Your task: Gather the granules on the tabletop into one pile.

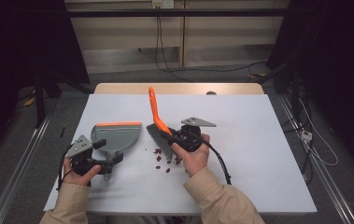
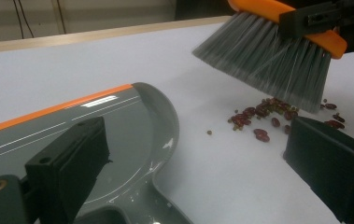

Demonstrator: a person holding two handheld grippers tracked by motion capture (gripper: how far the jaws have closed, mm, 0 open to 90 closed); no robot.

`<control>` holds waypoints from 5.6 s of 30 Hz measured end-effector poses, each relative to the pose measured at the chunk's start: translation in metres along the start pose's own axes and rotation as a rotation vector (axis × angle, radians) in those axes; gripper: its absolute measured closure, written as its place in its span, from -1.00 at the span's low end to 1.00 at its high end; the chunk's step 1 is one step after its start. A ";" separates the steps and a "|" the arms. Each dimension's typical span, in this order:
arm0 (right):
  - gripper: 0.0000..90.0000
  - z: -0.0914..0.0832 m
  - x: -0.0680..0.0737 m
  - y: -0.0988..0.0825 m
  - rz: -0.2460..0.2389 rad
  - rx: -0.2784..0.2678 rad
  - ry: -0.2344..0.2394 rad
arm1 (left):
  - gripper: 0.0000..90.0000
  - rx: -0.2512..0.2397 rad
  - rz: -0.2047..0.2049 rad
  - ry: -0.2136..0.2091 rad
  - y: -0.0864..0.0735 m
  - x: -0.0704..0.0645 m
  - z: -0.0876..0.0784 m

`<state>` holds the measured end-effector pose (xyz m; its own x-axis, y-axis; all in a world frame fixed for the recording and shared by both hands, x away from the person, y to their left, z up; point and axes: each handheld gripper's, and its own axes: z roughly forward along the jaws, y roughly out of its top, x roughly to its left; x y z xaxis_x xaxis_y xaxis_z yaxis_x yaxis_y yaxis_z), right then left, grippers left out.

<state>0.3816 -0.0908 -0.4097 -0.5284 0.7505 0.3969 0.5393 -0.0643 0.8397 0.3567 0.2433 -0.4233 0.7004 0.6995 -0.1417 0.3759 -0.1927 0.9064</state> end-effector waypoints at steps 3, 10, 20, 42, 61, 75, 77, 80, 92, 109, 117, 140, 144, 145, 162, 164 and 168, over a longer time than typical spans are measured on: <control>0.59 0.003 0.005 -0.003 0.009 0.009 0.008 | -0.87 0.000 0.002 0.001 0.000 0.000 0.000; 0.59 0.011 0.021 -0.015 0.046 0.036 0.039 | -0.87 -0.001 0.003 0.000 0.001 0.000 0.000; 0.59 0.028 0.030 -0.040 0.086 0.119 -0.018 | -0.87 0.001 0.011 -0.002 0.001 -0.001 -0.001; 0.56 0.009 0.003 -0.040 0.153 0.169 -0.130 | -0.87 -0.004 0.011 0.005 0.001 -0.002 -0.002; 0.56 -0.019 -0.020 -0.037 0.167 0.188 -0.187 | -0.87 -0.005 0.017 0.008 0.002 -0.002 -0.002; 0.56 -0.035 -0.032 -0.034 0.176 0.194 -0.221 | -0.87 -0.003 0.020 0.014 0.002 -0.003 -0.001; 0.56 -0.038 -0.034 -0.034 0.181 0.192 -0.224 | -0.87 -0.003 0.019 0.013 0.002 -0.003 -0.001; 0.56 -0.041 -0.037 -0.034 0.182 0.191 -0.229 | -0.87 -0.002 0.021 0.011 0.001 -0.003 0.000; 0.56 -0.051 -0.047 -0.033 0.200 0.188 -0.241 | -0.87 0.001 0.021 0.012 0.001 -0.003 0.000; 0.59 -0.021 -0.032 -0.003 0.252 0.102 -0.123 | -0.87 -0.002 0.014 0.011 0.002 -0.001 0.001; 0.58 0.029 -0.027 -0.006 0.298 0.147 -0.136 | -0.87 0.001 0.014 0.007 0.001 0.000 0.002; 0.58 -0.041 -0.058 -0.030 0.415 0.158 -0.214 | -0.86 0.000 0.031 0.011 0.003 -0.005 0.002; 0.58 -0.046 -0.059 -0.029 0.409 0.161 -0.213 | -0.87 0.000 0.028 0.011 0.003 -0.005 0.002; 0.58 -0.046 -0.060 -0.030 0.411 0.160 -0.208 | -0.87 0.000 0.029 0.011 0.003 -0.005 0.002; 0.59 -0.057 -0.051 -0.014 0.123 0.222 0.121 | -0.87 0.000 0.022 0.014 0.003 -0.004 0.002; 0.59 -0.057 -0.052 -0.017 0.079 0.266 0.171 | -0.87 0.000 0.021 0.013 0.003 -0.004 0.003; 0.59 -0.052 -0.059 -0.020 -0.024 0.344 0.270 | -0.87 -0.002 0.018 0.015 0.003 -0.004 0.002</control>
<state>0.3683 -0.1681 -0.4307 -0.6710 0.5474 0.5001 0.6878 0.2078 0.6955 0.3565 0.2387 -0.4212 0.6981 0.7059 -0.1194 0.3619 -0.2042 0.9096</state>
